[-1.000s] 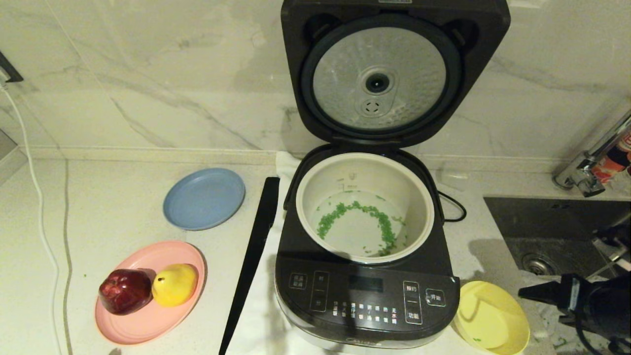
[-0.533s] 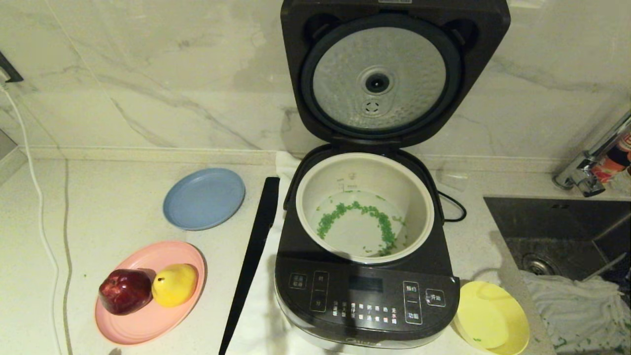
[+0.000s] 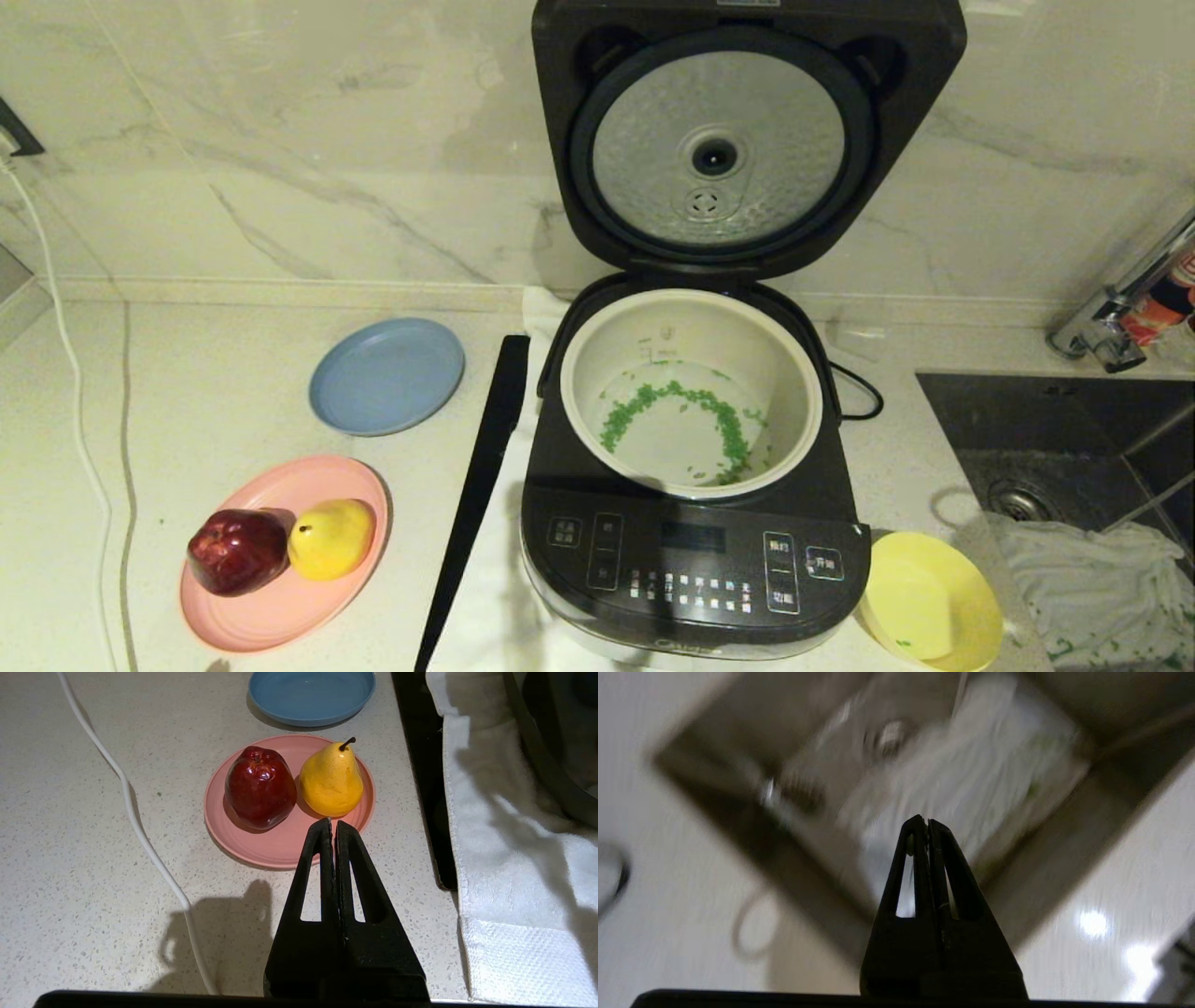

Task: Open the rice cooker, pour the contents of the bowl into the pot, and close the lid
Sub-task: Turn off the tap

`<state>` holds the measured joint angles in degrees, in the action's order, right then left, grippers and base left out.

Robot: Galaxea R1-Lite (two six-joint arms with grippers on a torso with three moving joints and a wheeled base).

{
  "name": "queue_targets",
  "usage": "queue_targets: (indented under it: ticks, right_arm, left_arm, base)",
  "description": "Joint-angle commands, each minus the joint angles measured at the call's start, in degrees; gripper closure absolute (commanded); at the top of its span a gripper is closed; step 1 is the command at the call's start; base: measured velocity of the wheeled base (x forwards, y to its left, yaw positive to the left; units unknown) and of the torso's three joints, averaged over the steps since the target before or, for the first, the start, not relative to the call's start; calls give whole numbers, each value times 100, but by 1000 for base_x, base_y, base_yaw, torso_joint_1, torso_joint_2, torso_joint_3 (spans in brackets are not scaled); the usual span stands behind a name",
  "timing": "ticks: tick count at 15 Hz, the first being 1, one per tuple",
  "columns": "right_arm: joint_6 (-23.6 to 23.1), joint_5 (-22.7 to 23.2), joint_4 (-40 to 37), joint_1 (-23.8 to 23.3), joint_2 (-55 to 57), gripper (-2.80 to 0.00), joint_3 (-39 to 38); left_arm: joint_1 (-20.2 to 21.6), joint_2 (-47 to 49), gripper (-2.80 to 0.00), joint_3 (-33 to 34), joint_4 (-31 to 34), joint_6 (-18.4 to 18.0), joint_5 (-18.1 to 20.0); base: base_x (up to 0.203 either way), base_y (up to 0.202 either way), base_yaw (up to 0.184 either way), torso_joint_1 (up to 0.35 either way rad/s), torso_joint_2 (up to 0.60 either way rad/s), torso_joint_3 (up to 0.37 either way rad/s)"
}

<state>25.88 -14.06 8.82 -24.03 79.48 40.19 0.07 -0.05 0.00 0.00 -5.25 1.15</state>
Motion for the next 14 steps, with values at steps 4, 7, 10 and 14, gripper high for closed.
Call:
queue_targets:
  ticks: [4,7,10,14]
  right_arm:
    - [-489,-557,2115,-257,1252,0,-306]
    - [-874,-836,3359,-262,2044,0,-408]
    - [-1404,-1004,4934,-261,2888,0,-399]
    - [-1848,-1136,6270,-203,3833,0,-261]
  left_arm:
    - [1,-4,0,49,0,-2,0]
    - [1,-4,0,53,0,-2,0]
    - [1,-4,0,47,0,-2,0]
    - [1,-4,0,53,0,-2,0]
  base:
    - [0,0,0,0,0,0]
    - [0,0,0,0,0,0]
    - [0,0,0,0,0,0]
    - [0,0,0,0,0,0]
